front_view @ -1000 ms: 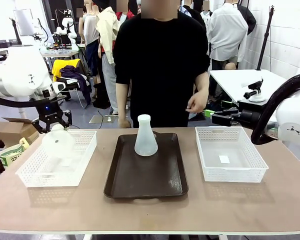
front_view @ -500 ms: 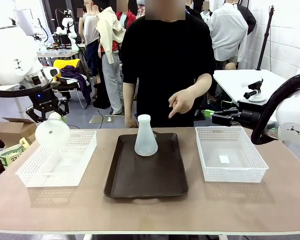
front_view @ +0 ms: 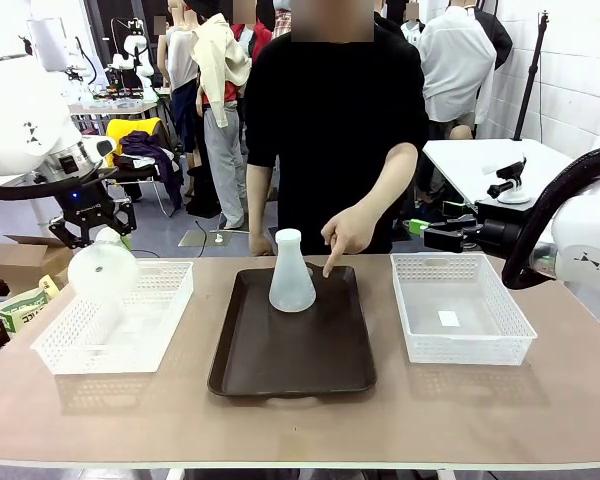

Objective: Prepare the laboratory tools.
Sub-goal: Place the picked Big flask upright in the Handle tray as directed by the person.

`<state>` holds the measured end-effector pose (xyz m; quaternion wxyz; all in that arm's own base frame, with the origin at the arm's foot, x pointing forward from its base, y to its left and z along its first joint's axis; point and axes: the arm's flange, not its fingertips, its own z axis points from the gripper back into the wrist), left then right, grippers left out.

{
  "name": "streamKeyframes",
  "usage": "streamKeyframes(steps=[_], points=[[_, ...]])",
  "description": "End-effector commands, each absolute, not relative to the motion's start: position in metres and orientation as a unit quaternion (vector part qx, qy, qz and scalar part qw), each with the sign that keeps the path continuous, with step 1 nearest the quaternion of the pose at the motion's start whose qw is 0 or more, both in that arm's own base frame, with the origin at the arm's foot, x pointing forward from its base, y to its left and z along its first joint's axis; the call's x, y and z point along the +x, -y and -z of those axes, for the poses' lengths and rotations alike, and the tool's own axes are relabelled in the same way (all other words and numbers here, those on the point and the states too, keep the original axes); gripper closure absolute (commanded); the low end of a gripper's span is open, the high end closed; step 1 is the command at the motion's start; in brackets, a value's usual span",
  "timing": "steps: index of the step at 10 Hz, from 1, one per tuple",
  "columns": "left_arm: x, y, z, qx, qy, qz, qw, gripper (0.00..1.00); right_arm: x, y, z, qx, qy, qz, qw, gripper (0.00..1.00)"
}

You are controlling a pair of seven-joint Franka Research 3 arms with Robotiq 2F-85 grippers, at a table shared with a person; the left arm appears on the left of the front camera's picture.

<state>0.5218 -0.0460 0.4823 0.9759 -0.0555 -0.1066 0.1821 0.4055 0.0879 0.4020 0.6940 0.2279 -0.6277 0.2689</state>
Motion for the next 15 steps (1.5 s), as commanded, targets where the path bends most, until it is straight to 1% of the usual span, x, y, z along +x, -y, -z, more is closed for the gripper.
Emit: streamKeyframes(steps=[1, 10, 12, 13, 15], points=[[0.526, 0.045, -0.486, -0.055, 0.106, -0.184, 0.976, 1.00, 0.402, -0.087, -0.401, 0.227, 0.624, -0.267, 0.699, 0.00], [0.523, 0.045, -0.483, -0.055, 0.107, -0.183, 0.976, 1.00, 0.402, -0.087, -0.401, 0.227, 0.624, -0.267, 0.699, 0.00], [0.518, 0.066, -0.494, -0.104, 0.157, -0.103, 0.977, 1.00, 0.402, -0.087, -0.401, 0.227, 0.624, -0.267, 0.699, 0.00], [0.515, 0.088, -0.503, -0.130, 0.172, -0.053, 0.975, 1.00, 0.402, -0.087, -0.401, 0.227, 0.624, -0.267, 0.699, 0.00], [0.507, 0.126, -0.520, -0.187, 0.207, 0.034, 0.960, 1.00, 0.402, -0.087, -0.401, 0.227, 0.624, -0.267, 0.699, 0.00]])
